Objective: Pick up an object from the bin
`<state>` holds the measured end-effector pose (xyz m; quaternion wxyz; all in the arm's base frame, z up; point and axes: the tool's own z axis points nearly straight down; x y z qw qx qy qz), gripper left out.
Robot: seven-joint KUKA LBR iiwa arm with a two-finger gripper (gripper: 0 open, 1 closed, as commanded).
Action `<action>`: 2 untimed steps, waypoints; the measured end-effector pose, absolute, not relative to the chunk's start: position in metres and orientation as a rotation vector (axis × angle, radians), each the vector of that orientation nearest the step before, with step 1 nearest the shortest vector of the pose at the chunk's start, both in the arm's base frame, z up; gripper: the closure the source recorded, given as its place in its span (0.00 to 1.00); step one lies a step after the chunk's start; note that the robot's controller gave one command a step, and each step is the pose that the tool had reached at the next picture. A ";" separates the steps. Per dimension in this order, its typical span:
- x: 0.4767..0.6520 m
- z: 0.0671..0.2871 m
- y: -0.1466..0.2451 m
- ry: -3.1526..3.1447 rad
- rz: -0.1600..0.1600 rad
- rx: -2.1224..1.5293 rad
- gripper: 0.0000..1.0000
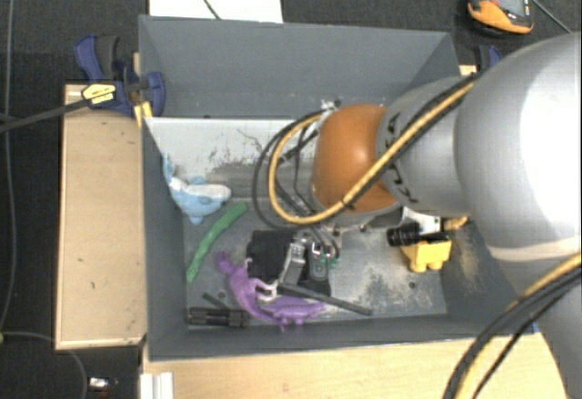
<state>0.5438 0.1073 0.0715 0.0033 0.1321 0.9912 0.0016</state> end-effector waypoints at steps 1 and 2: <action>0.534 0.073 0.110 3.117 0.009 0.236 0.00; 0.543 0.073 0.108 3.110 0.007 0.416 1.00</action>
Offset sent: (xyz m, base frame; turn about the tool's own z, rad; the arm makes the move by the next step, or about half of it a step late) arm -0.0003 0.0000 -0.0001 0.0001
